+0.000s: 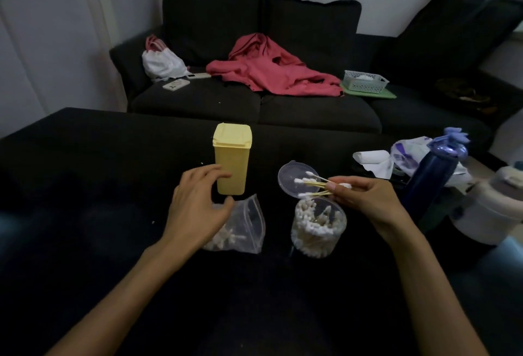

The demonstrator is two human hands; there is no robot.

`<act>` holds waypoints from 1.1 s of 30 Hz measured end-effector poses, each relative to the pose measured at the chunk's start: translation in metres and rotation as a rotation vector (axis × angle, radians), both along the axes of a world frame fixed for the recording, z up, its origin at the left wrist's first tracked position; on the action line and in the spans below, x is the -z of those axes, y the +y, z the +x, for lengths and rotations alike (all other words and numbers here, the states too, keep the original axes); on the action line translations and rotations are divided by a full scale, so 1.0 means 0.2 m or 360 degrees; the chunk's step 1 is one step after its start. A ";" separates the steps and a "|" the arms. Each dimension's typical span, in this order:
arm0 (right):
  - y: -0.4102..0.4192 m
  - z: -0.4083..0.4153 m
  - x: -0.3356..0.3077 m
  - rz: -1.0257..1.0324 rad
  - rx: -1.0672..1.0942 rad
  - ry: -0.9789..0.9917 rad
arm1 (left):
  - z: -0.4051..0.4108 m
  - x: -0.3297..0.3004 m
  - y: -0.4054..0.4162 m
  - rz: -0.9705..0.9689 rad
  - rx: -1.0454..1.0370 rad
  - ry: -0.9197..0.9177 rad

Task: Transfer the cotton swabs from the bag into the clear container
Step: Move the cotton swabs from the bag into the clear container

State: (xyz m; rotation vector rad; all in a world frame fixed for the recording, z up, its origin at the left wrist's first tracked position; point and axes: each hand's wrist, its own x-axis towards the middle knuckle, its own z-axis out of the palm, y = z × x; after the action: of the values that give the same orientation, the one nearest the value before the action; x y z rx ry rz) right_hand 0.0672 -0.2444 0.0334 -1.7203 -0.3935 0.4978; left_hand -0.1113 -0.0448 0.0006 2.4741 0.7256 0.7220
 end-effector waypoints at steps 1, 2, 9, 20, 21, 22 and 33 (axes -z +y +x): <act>-0.02 0.01 -0.01 0.0005 -0.0016 0.0030 | 0.04 -0.04 -0.03 -0.0079 0.0020 -0.0046; -0.03 0.01 -0.02 -0.0001 -0.0050 0.0053 | 0.09 -0.08 -0.06 -0.0232 0.0070 -0.0045; -0.10 0.01 -0.08 -0.0069 -0.0359 0.0052 | 0.49 -0.25 -0.30 -0.0630 0.0463 0.0612; -0.15 0.06 -0.07 0.0107 -0.0295 0.0146 | 0.64 -0.20 -0.43 -0.1142 0.0383 0.0737; -0.14 0.05 -0.06 0.0158 -0.0250 0.0208 | 0.65 -0.20 -0.44 -0.1151 0.0353 0.0675; -0.13 0.05 -0.06 0.0217 -0.0195 0.0282 | 0.66 -0.19 -0.45 -0.1135 0.0340 0.0602; -0.08 0.05 -0.02 0.0190 -0.0054 0.0315 | 0.68 -0.05 -0.45 -0.0669 0.0470 0.0010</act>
State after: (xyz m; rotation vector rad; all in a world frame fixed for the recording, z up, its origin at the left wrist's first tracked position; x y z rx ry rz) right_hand 0.0776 -0.2606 0.0375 -1.5357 -0.3039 0.6505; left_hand 0.0239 -0.1355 0.0107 2.1326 0.4435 0.4023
